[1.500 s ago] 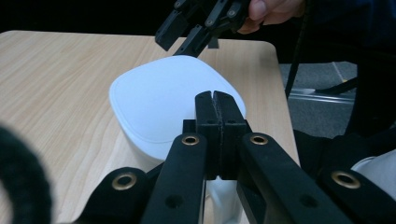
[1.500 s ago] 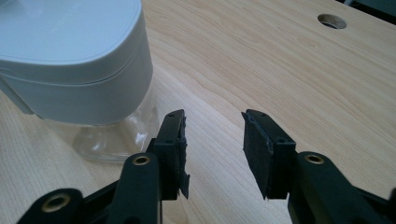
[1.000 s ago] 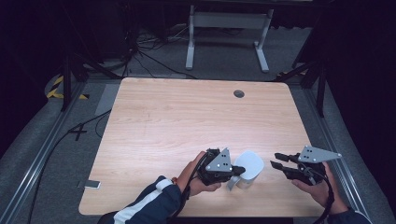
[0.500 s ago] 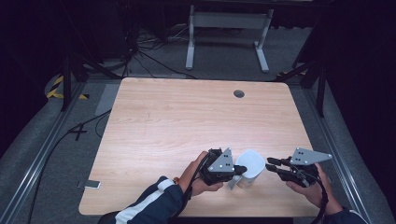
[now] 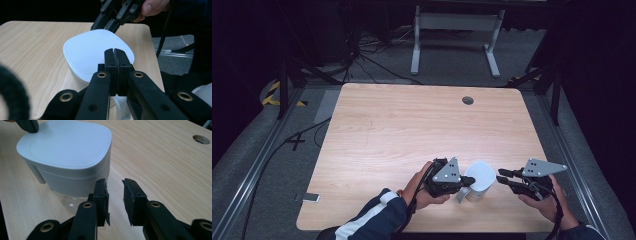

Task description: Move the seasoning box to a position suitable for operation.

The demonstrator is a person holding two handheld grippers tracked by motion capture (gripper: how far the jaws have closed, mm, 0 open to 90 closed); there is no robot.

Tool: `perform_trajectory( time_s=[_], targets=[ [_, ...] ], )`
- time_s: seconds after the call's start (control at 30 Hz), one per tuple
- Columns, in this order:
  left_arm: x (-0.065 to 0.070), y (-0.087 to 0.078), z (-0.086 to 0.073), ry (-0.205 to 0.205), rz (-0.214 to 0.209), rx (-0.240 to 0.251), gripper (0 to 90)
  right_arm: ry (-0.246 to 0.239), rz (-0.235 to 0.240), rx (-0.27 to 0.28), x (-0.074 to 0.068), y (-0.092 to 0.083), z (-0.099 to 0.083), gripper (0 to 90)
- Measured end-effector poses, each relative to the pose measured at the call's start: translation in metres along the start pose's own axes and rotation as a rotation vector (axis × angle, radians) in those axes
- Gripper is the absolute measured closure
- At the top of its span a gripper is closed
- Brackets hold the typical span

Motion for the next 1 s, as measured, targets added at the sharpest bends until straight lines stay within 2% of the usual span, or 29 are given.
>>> perform_trajectory(
  time_s=[0.27,0.5,0.57,0.67,0.73,0.77,0.8,0.83,0.87,1.0],
  targets=[
    [0.002,-0.001,-0.001,-0.016,-0.002,0.001,90.0,-0.009,0.003,0.006,-0.002,-0.002,0.003,73.6],
    [0.002,-0.002,-0.002,-0.012,-0.008,0.007,90.0,-0.012,0.005,0.003,-0.002,-0.002,0.003,75.1],
    [0.001,-0.001,-0.002,0.001,-0.004,0.010,90.0,-0.016,0.008,0.001,-0.003,-0.001,0.003,76.9],
    [0.004,-0.001,-0.002,-0.003,-0.009,0.002,90.0,-0.026,0.013,-0.019,-0.004,0.000,0.001,78.1],
    [0.005,-0.001,-0.005,0.026,0.008,-0.039,90.0,-0.023,0.011,-0.020,-0.004,0.001,-0.001,78.0],
    [0.005,0.001,-0.010,0.038,0.026,-0.077,90.0,-0.025,0.009,-0.025,-0.003,0.001,-0.001,78.2],
    [0.004,0.003,-0.014,0.050,0.026,-0.087,90.0,-0.020,0.000,-0.026,-0.002,0.001,-0.002,78.3],
    [0.003,0.005,-0.017,0.047,0.026,-0.093,90.0,-0.015,-0.001,-0.028,0.000,0.000,-0.003,77.9],
    [0.005,0.005,-0.018,0.027,0.010,-0.089,90.0,-0.012,-0.002,-0.021,0.001,0.000,-0.003,77.5],
    [0.006,0.006,-0.015,0.036,0.011,-0.081,90.0,-0.014,-0.002,-0.024,0.000,-0.001,-0.004,77.8]
  ],
)
Point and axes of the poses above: each handheld gripper's, and its own axes: y roughly forward along the jaws, z roughly out of its top, x roughly to its right, the point moved 8 cm from there along y, roughly forward along the jaws, and after that the axes turned 12 degrees about -y, right-handed, at the moved point
